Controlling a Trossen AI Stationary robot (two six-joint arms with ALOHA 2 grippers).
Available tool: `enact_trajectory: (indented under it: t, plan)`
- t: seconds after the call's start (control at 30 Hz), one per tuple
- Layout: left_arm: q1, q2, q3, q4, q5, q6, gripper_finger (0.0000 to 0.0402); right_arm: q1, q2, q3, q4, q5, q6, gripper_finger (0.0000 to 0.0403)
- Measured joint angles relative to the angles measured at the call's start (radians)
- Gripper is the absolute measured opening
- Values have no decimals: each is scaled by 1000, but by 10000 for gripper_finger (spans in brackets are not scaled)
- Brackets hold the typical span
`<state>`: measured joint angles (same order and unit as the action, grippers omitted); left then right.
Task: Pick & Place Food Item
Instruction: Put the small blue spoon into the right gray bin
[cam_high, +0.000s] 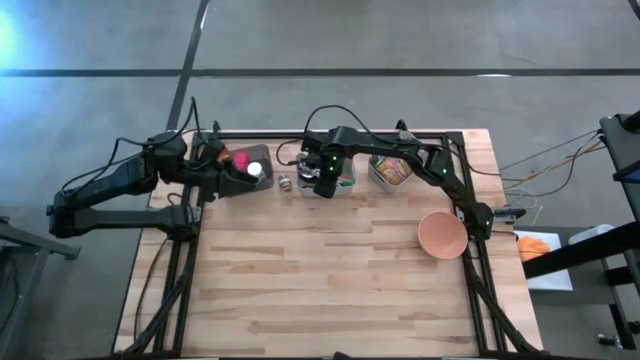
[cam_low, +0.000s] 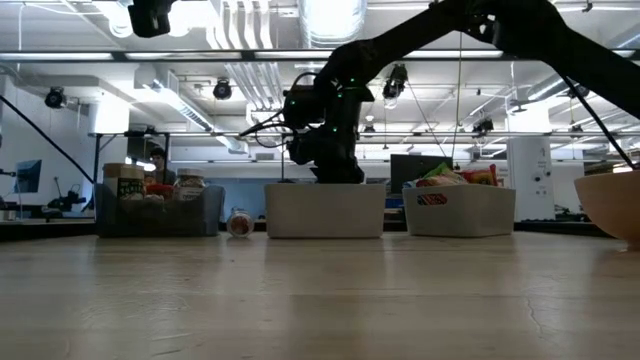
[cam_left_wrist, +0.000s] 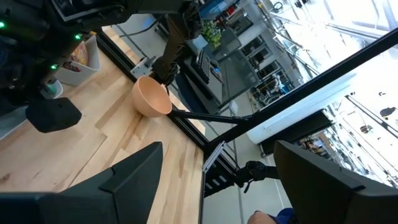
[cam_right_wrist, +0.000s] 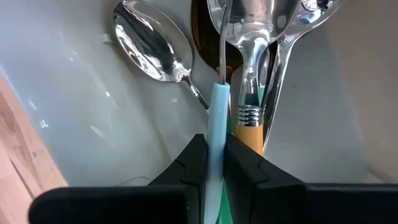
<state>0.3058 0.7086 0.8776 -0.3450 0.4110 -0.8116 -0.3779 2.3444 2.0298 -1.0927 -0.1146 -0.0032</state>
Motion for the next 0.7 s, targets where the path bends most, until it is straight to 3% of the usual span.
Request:
enact_trajectory:
  t: [0.7]
  plan:
    - [0,0,0,2,0,-8,312,0,0,-7,-8,-23,6,52]
